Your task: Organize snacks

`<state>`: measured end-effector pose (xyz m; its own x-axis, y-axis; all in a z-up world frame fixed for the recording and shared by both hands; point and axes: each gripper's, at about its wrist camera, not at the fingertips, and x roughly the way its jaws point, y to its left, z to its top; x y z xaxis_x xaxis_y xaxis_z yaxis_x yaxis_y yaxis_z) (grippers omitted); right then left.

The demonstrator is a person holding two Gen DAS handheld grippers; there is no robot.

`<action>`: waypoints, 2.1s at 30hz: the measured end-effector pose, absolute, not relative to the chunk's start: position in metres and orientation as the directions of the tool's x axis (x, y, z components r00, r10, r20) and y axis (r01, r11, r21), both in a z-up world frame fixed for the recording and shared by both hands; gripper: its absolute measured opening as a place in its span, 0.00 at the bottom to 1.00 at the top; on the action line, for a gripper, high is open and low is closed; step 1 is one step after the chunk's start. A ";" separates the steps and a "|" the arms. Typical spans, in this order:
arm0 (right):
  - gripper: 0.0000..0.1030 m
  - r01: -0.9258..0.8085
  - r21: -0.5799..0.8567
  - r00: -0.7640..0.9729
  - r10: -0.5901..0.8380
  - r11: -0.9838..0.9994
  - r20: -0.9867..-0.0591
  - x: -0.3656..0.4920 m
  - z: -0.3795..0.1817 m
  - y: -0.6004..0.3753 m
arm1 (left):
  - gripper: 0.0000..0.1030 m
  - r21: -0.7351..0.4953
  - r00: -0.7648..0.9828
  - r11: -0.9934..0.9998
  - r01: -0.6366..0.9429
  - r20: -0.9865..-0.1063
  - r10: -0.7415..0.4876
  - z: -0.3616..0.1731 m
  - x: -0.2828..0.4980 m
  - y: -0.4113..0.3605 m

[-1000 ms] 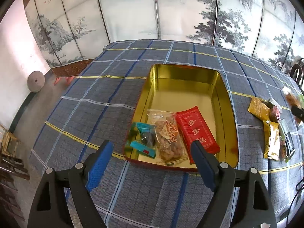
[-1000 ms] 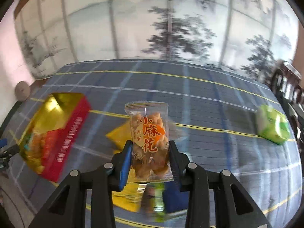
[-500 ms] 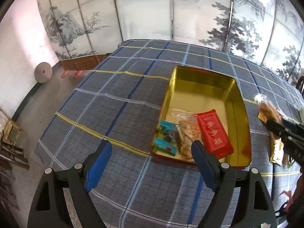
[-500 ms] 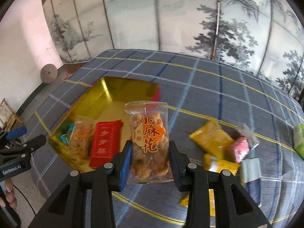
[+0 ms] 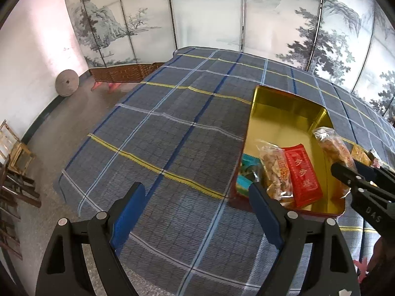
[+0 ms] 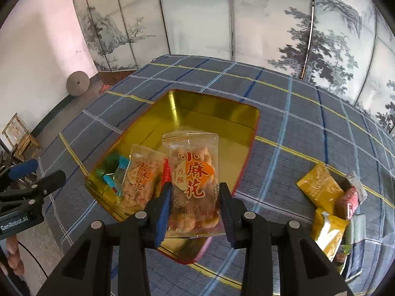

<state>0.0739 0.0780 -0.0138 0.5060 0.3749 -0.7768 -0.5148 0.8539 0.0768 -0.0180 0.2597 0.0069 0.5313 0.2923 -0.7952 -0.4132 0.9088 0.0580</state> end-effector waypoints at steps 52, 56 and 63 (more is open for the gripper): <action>0.57 -0.572 0.036 0.488 0.375 0.820 -0.788 0.071 -0.034 0.104 | 0.81 0.050 0.525 0.902 -0.429 -0.799 0.293 0.008 -0.024 0.261; 0.57 -0.564 0.053 0.498 0.390 0.824 -0.775 0.070 -0.026 0.091 | 0.81 0.051 0.532 0.910 -0.412 -0.797 0.285 0.011 -0.022 0.252; 0.57 -0.522 0.055 0.533 0.376 0.851 -0.757 0.072 -0.016 0.062 | 0.81 0.045 0.549 0.923 -0.382 -0.792 0.266 0.015 -0.017 0.236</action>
